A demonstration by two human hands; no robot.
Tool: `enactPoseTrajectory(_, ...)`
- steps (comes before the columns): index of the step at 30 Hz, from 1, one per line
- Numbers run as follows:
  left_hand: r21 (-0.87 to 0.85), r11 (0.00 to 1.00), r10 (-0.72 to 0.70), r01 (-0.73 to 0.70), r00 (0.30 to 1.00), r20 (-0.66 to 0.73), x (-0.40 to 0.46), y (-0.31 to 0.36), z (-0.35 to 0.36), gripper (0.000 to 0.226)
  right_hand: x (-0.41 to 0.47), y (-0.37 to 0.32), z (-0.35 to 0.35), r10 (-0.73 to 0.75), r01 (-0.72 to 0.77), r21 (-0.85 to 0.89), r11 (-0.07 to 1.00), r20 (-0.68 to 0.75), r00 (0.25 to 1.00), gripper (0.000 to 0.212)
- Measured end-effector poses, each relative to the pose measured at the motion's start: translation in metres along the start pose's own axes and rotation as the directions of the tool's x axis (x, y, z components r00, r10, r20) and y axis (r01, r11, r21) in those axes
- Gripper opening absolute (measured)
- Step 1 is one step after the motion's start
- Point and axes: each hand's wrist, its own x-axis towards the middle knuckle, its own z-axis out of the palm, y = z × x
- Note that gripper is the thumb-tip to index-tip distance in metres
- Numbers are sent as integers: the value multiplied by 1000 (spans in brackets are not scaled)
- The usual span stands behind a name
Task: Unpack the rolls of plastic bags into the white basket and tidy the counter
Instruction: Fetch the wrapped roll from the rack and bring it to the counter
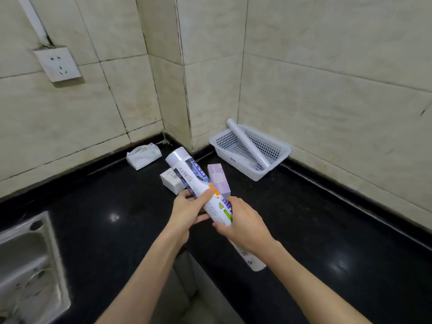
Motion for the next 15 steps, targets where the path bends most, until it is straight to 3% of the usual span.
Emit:
enactPoseTrajectory(5, 109, 987, -144, 121, 962, 233, 80, 0, -11, 41, 57, 4, 29, 261, -260, 23, 965, -47, 964, 55)
enactPoseTrajectory(9, 230, 951, -267, 205, 922, 282, 123, -14, -12, 39, 80, 30, 39, 483, -484, 3, 875, -40, 875, 53)
enactPoseTrajectory(12, 405, 898, -304, 171, 907, 291, 148, -28, -16, 37, 83, 56, 43, 626, -626, -54, 778, -31, 779, 55)
enactPoseTrajectory(15, 567, 823, -259, 42, 916, 307, 175, -36, -18, 26, 83, 81, 48, 703, -700, -124, 704, -23, 711, 58)
